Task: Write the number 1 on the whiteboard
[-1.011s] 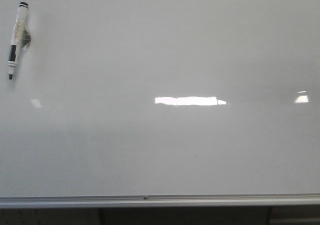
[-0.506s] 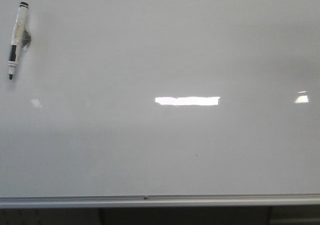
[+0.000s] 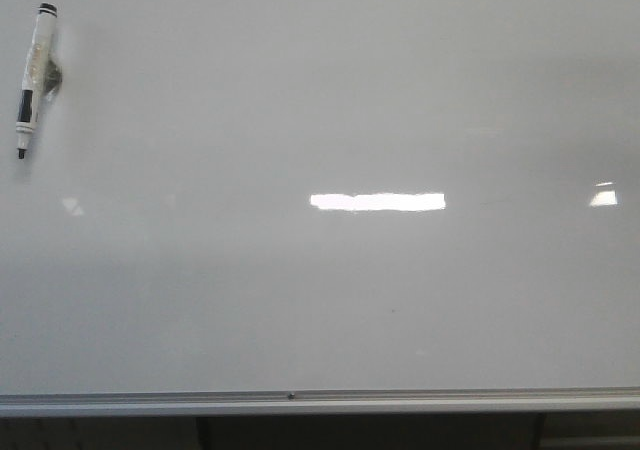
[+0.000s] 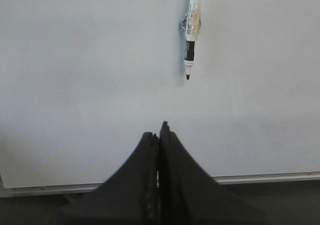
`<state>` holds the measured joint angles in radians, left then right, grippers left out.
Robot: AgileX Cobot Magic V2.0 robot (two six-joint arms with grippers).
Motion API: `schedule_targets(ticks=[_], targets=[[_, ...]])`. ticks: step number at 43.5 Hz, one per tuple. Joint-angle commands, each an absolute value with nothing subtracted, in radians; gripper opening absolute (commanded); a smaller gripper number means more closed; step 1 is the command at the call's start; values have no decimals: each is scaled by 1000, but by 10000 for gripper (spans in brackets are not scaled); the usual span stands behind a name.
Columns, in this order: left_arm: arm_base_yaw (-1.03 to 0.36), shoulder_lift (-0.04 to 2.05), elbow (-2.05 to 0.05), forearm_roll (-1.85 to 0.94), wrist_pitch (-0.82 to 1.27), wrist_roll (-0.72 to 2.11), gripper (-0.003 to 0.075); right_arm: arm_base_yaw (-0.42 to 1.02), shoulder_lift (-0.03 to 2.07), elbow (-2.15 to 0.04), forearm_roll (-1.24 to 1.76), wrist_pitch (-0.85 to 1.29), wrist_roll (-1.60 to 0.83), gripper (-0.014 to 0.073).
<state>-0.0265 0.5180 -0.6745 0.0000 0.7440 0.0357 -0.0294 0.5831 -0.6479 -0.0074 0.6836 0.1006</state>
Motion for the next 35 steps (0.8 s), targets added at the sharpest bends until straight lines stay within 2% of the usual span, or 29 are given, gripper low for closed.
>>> schedule_targets(ticks=[1,3,6,10,12,16,20,35], targets=[[-33,539,-693,0,684,25,-18,-29,611,-682,-22,623,92,-21],[-33,545,-691,-6,686,25,0,-29,617,-682,-22,623,83,30],[-33,552,-691,0,690,25,78,-29,620,-682,-22,627,68,166],[-33,560,-691,0,690,25,232,-29,620,-682,-22,625,61,402],[-33,561,-691,0,690,25,332,-29,620,-682,-22,625,61,500],[-33,566,-691,0,690,25,475,-29,620,-682,-22,626,61,627],[-41,579,-691,-6,690,25,519,-29,620,-682,-22,626,61,644],[-161,760,-697,39,600,25,514,-29,620,-682,-19,629,61,644]])
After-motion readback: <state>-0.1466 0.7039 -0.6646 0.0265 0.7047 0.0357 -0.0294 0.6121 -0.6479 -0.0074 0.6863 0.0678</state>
